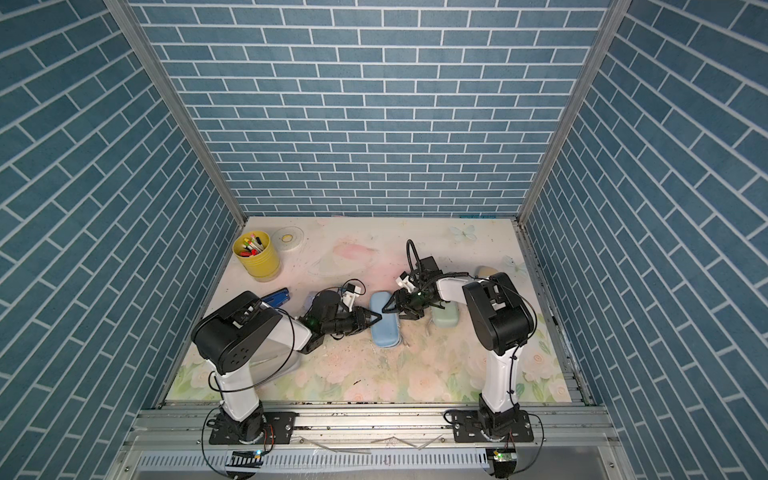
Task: Put umbrellas into zippered umbrella sleeves
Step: Pick up the umbrella sleeve at the center of the board.
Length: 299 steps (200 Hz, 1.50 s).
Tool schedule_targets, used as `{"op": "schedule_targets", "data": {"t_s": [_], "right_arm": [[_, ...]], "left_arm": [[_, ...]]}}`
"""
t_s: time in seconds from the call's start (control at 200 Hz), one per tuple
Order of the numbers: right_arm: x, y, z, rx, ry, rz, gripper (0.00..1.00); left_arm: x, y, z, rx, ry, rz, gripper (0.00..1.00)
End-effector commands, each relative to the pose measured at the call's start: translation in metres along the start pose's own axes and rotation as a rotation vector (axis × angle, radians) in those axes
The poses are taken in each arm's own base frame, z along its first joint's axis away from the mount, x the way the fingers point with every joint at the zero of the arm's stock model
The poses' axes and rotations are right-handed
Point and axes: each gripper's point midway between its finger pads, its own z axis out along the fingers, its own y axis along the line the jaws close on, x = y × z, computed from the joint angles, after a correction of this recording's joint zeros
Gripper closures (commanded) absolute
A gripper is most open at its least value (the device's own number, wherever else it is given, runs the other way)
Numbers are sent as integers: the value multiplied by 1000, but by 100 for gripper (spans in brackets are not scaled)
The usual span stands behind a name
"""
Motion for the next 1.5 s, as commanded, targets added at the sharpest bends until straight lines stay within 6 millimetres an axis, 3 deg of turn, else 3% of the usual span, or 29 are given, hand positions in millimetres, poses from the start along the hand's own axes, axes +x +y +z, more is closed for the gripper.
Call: {"op": "schedule_targets", "data": {"t_s": [0.0,0.175,0.31,0.525,0.585,0.75,0.94,1.05,1.17,1.235,1.37,1.49], "right_arm": [[6,11,12,-82,29,-65,56],[-1,35,-2,-149,-28,-112,81],[-7,49,-15,-175,-80,-115,92],[-13,81,-42,-221,-153,-134,98],[-17,92,-53,-230,-184,-141,98],[-28,125,-76,-280,-267,-142,98],[-33,162,-90,-363,-313,-168,98],[-34,176,-94,-384,-335,-178,98],[-38,185,-94,-403,-366,-170,98],[-40,191,-95,-420,-383,-164,96],[-36,189,-100,-409,-392,-159,72],[-28,162,-117,-289,-426,-184,59]], "left_arm": [[15,21,3,-62,40,12,86],[-4,3,-5,-23,4,31,81],[-27,-21,-29,29,-54,29,63],[-55,-48,-72,102,-141,15,38],[-59,-53,-83,114,-159,15,26],[-50,-86,-84,142,-129,89,16],[-46,-89,-75,162,-125,70,17],[-51,-102,-71,222,-150,46,18],[-58,-119,-67,282,-185,9,26],[-64,-125,-69,314,-207,-10,36],[-75,-130,-80,344,-236,-27,59],[-84,-129,-96,337,-231,-11,71]]}}
